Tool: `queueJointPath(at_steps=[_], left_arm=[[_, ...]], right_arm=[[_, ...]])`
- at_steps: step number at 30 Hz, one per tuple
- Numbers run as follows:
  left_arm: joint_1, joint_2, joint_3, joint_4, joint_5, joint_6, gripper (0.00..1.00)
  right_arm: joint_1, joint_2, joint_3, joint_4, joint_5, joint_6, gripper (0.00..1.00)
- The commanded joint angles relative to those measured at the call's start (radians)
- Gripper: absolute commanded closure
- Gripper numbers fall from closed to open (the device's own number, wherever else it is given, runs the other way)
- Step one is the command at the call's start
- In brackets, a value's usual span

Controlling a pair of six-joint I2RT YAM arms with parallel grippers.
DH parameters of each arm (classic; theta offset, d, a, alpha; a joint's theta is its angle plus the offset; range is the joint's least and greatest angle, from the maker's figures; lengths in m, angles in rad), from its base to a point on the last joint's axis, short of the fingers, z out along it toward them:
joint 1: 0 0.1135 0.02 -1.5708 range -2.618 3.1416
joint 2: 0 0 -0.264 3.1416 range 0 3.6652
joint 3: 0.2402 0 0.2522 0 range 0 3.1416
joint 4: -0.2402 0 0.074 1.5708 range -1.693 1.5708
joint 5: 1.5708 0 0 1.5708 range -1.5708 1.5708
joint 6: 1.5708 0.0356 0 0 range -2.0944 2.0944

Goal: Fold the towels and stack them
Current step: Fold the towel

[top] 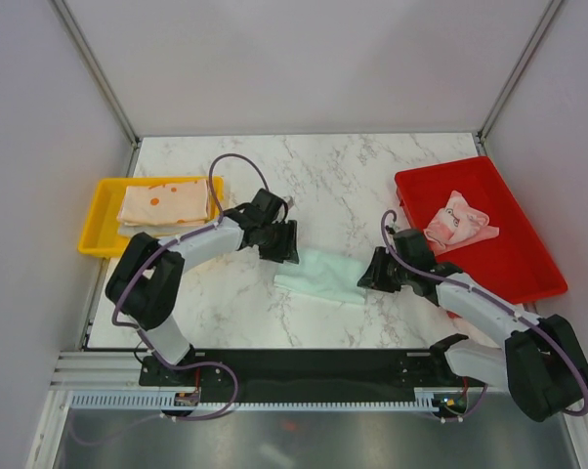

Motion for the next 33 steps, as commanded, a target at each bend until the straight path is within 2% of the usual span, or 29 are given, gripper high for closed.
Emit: queueJointPath(at_steps=[1, 5, 6, 7, 9, 14, 16, 22, 26, 30, 33], left_arm=[[0.0, -0.088, 0.092, -0.074, 0.009, -0.021, 0.44], [-0.003, -0.186, 0.052, -0.083, 0.068, -0.043, 0.43], [-0.004, -0.197, 0.017, -0.068, 0.082, -0.047, 0.43], [-0.008, -0.206, -0.008, -0.05, 0.097, -0.051, 0.42], [-0.008, -0.22, -0.094, 0.013, 0.13, -0.078, 0.42], [-0.008, -0.203, -0.273, 0.148, 0.133, -0.146, 0.42], [-0.006, -0.182, -0.292, 0.159, 0.118, -0.15, 0.43], [-0.006, -0.243, -0.289, 0.118, 0.052, -0.178, 0.42], [-0.005, -0.272, -0.18, 0.009, 0.023, -0.164, 0.41], [0.006, -0.252, -0.074, -0.042, -0.005, -0.118, 0.41], [0.025, -0.194, -0.033, -0.018, 0.031, -0.071, 0.42]], right_arm=[[0.001, -0.055, 0.093, -0.024, 0.005, -0.001, 0.71], [0.002, -0.052, 0.101, 0.043, -0.126, 0.047, 0.71], [0.002, -0.038, 0.078, 0.083, -0.225, 0.068, 0.71], [0.002, -0.028, 0.063, 0.163, -0.263, 0.087, 0.71], [0.002, 0.012, 0.029, 0.202, -0.308, 0.108, 0.71], [0.002, 0.043, -0.061, 0.204, -0.245, 0.065, 0.7], [0.002, 0.061, -0.08, 0.2, -0.193, 0.056, 0.7], [0.002, 0.068, -0.065, 0.111, -0.108, 0.015, 0.68], [0.002, 0.032, -0.011, 0.042, -0.047, 0.001, 0.68], [0.002, -0.003, 0.029, -0.009, -0.056, -0.005, 0.69], [0.002, -0.018, 0.058, -0.023, -0.053, -0.001, 0.69]])
